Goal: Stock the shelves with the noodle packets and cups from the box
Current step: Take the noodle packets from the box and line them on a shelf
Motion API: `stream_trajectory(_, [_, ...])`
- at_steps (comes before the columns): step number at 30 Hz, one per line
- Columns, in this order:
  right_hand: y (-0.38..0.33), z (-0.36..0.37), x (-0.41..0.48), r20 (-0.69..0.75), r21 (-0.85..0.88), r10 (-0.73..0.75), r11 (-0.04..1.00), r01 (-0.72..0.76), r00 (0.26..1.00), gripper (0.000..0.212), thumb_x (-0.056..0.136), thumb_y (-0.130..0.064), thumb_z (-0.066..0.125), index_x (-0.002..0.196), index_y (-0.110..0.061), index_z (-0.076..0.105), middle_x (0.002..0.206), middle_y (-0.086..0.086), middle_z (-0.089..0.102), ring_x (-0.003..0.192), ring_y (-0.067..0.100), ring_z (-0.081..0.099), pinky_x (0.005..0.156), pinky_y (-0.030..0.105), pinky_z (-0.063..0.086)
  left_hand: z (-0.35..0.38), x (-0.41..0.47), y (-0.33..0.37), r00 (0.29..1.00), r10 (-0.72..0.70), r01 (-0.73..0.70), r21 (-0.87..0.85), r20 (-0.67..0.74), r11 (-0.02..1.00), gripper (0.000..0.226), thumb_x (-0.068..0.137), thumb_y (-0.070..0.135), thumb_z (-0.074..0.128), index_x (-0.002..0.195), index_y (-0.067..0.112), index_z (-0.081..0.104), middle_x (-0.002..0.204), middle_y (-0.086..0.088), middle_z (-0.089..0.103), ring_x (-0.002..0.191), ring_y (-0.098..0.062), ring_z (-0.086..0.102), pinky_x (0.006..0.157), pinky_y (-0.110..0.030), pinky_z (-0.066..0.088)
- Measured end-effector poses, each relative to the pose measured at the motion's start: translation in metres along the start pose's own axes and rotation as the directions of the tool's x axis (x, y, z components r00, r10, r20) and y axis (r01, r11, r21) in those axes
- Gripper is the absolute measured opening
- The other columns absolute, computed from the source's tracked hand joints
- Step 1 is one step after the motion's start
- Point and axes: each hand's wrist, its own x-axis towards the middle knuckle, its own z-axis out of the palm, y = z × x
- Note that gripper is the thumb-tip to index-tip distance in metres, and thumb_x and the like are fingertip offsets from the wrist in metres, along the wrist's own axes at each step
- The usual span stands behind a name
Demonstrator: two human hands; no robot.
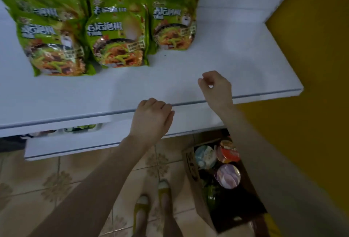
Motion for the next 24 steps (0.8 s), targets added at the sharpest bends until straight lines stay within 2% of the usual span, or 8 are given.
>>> stream_trajectory(5, [0.07, -0.056, -0.058, -0.03, -0.118, 0.259, 0.958, -0.261, 0.965, 0.032, 0.093, -0.023, 0.052, 0.117, -0.003, 0.057, 0.114, 0.013, 0.063, 0.106, 0.026, 0.058, 0.072, 0.017, 0.034, 0.014, 0.003, 0.076, 0.978, 0.205, -0.199, -0.122, 0.038, 0.972, 0.032, 0.083, 0.021, 0.045, 0.06, 0.009, 0.064, 0.053, -0.005, 0.058, 0.05, -0.023, 0.054, 0.049, -0.026, 0.042])
stream_trajectory(8, [0.112, -0.088, -0.095, -0.078, -0.138, 0.398, 0.904, -0.405, 0.914, 0.034, 0.094, -0.023, 0.051, 0.12, -0.002, 0.055, 0.118, 0.015, 0.062, 0.107, 0.028, 0.057, 0.081, 0.028, 0.043, 0.029, -0.001, 0.119, 0.937, 0.329, -0.305, -0.187, 0.115, 0.934, 0.034, 0.084, 0.022, 0.044, 0.059, 0.01, 0.062, 0.052, -0.005, 0.057, 0.05, -0.022, 0.054, 0.048, -0.026, 0.043])
stream_trajectory(12, [0.17, -0.119, -0.138, -0.13, -0.187, 0.543, 0.808, -0.558, 0.83, 0.033, 0.093, -0.022, 0.051, 0.117, 0.0, 0.056, 0.114, 0.018, 0.063, 0.104, 0.031, 0.058, 0.072, 0.029, 0.04, 0.058, -0.011, 0.168, 0.85, 0.467, -0.416, -0.235, 0.243, 0.879, 0.033, 0.082, 0.025, 0.043, 0.061, 0.011, 0.063, 0.056, -0.007, 0.06, 0.051, -0.026, 0.056, 0.049, -0.027, 0.043])
stream_trajectory(16, [0.24, -0.137, -0.184, -0.099, -0.156, 0.693, 0.698, -0.699, 0.714, 0.035, 0.094, -0.025, 0.05, 0.12, -0.002, 0.054, 0.116, 0.019, 0.061, 0.107, 0.034, 0.057, 0.076, 0.034, 0.043, 0.103, -0.029, 0.216, 0.735, 0.548, -0.471, -0.28, 0.4, 0.837, 0.031, 0.079, 0.027, 0.042, 0.059, 0.012, 0.061, 0.053, -0.007, 0.06, 0.048, -0.027, 0.056, 0.045, -0.026, 0.043])
stream_trajectory(19, [0.288, -0.134, -0.214, -0.061, -0.143, 0.769, 0.624, -0.768, 0.637, 0.024, 0.094, -0.025, 0.05, 0.106, -0.005, 0.054, 0.1, 0.021, 0.06, 0.101, 0.037, 0.058, 0.067, 0.032, 0.037, 0.142, -0.047, 0.24, 0.669, 0.558, -0.507, -0.247, 0.491, 0.826, 0.019, 0.071, 0.026, 0.059, 0.058, 0.013, 0.062, 0.051, -0.005, 0.059, 0.045, -0.025, 0.057, 0.042, -0.024, 0.042])
stream_trajectory(22, [0.33, -0.121, -0.238, -0.038, -0.128, 0.812, 0.575, -0.808, 0.583, 0.032, 0.094, -0.024, 0.05, 0.118, -0.003, 0.053, 0.111, 0.019, 0.062, 0.104, 0.035, 0.058, 0.073, 0.032, 0.042, 0.178, -0.062, 0.253, 0.593, 0.581, -0.557, -0.237, 0.557, 0.796, 0.022, 0.061, 0.021, 0.079, 0.054, 0.013, 0.059, 0.048, -0.005, 0.056, 0.044, -0.025, 0.056, 0.04, -0.026, 0.042])
stream_trajectory(24, [0.357, -0.105, -0.25, -0.002, -0.107, 0.835, 0.547, -0.83, 0.55, 0.034, 0.094, -0.023, 0.05, 0.122, -0.005, 0.052, 0.114, 0.018, 0.062, 0.104, 0.033, 0.058, 0.079, 0.032, 0.045, 0.206, -0.072, 0.256, 0.53, 0.607, -0.604, -0.24, 0.592, 0.76, 0.029, 0.052, 0.021, 0.084, 0.05, 0.015, 0.056, 0.045, -0.003, 0.054, 0.04, -0.023, 0.054, 0.038, -0.023, 0.039])
